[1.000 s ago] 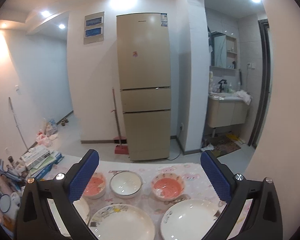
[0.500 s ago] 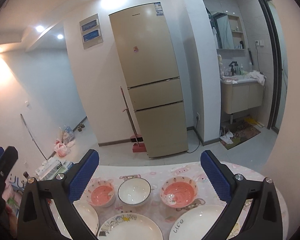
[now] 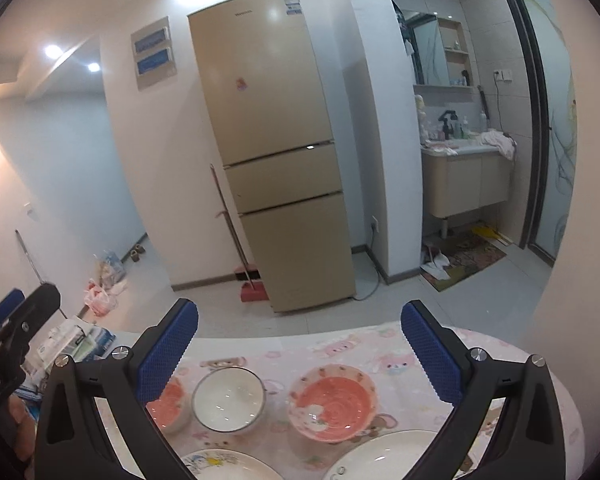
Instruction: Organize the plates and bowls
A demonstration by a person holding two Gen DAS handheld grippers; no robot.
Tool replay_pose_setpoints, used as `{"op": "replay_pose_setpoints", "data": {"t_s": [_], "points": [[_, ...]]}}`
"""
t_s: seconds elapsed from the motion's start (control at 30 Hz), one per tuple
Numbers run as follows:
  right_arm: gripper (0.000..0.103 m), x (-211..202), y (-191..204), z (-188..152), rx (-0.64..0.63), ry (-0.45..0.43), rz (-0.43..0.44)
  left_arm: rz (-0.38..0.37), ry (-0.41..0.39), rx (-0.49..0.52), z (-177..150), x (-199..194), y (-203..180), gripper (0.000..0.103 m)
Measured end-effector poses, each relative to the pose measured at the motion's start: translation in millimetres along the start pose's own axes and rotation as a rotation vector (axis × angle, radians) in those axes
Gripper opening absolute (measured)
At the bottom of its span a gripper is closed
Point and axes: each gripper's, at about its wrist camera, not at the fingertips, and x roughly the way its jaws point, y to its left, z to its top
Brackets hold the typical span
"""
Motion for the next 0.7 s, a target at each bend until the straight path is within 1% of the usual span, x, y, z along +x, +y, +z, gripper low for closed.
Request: {"op": "replay_pose_setpoints", "data": {"t_s": [0.07, 0.13, 0.2, 0.27, 0.37, 0.47, 0.5, 0.6, 0.7], "points": [[0.103, 2, -14, -1, 0.023, 0.01, -0.027, -0.016, 0.017, 0.017, 4, 9, -16, 0.103], [0.103, 4, -28, -5, 0.038, 0.021, -0.028, -0.054, 0.047, 0.013, 5, 20, -29, 0.103], [0.103, 11, -41, -10, 0.044, 0.044, -0.046, -0.085, 0.087, 0.01, -2, 34, -41, 0.103], [0.103, 18, -51, -14, 0.058, 0.063, -0.053, -0.102, 0.138, 0.019, -14, 53, -56, 0.103], [0.103, 39, -68, -19, 0.093, 0.116, -0.07, -0.121, 0.206, 0.087, -41, 76, -76, 0.103], [0.103, 58, -79, -23, 0.11, 0.169, -0.05, -0.128, 0.289, 0.137, -63, 99, -89, 0.103], [0.103, 65, -84, -26, 0.123, 0.19, -0.042, -0.136, 0.314, 0.141, -70, 106, -91, 0.103], [0.102, 80, -92, -33, 0.135, 0.224, -0.061, -0.167, 0.37, 0.131, -82, 120, -95, 0.103], [0.1, 95, -97, -40, 0.147, 0.272, -0.045, -0.171, 0.428, 0.088, -89, 132, -94, 0.103]]}}
